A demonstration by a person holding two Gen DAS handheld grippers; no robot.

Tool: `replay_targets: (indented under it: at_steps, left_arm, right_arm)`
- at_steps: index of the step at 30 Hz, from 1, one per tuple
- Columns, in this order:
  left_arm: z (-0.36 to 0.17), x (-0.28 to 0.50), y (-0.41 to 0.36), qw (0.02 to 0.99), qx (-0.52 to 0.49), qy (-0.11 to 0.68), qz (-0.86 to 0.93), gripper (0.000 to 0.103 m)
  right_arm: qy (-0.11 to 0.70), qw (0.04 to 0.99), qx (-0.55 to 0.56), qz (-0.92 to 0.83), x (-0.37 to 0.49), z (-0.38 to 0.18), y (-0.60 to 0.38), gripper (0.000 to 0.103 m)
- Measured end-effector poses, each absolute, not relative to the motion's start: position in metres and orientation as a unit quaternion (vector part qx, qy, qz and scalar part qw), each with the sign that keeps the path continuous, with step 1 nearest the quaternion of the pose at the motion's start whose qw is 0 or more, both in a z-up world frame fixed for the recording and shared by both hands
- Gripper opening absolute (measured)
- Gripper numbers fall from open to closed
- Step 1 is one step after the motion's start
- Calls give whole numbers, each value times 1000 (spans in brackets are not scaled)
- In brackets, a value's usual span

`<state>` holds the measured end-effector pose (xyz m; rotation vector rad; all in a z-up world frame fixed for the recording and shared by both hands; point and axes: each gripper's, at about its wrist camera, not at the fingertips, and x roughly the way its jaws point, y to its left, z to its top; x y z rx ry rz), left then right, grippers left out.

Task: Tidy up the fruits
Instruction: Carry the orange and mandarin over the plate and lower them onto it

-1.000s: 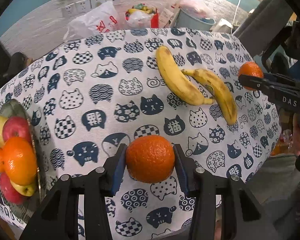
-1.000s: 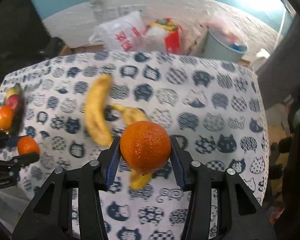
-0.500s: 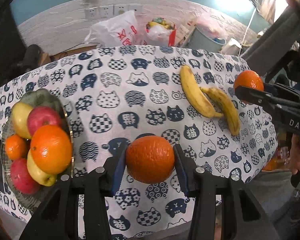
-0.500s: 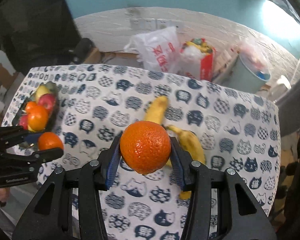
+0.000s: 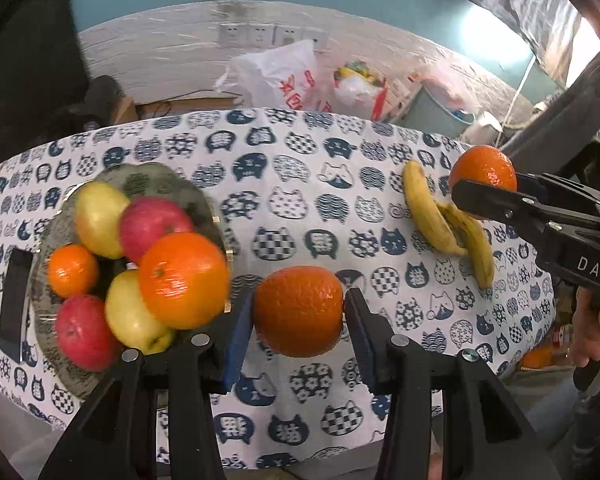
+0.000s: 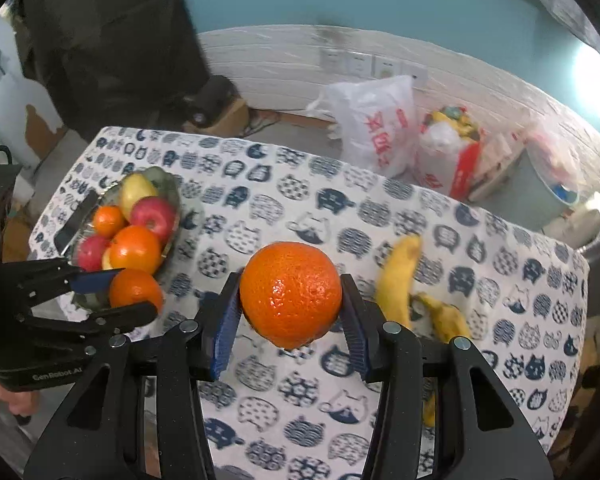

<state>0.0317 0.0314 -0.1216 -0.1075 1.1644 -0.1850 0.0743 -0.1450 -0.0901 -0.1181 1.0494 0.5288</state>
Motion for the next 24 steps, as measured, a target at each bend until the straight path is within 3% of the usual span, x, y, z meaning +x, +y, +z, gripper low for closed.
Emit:
replay_targets:
  at_steps: [24]
  left_arm:
    - [-120,17,146,839,-127,528,3,47]
  right_arm:
    - [489,804,-97,325,72,-91,-19,47]
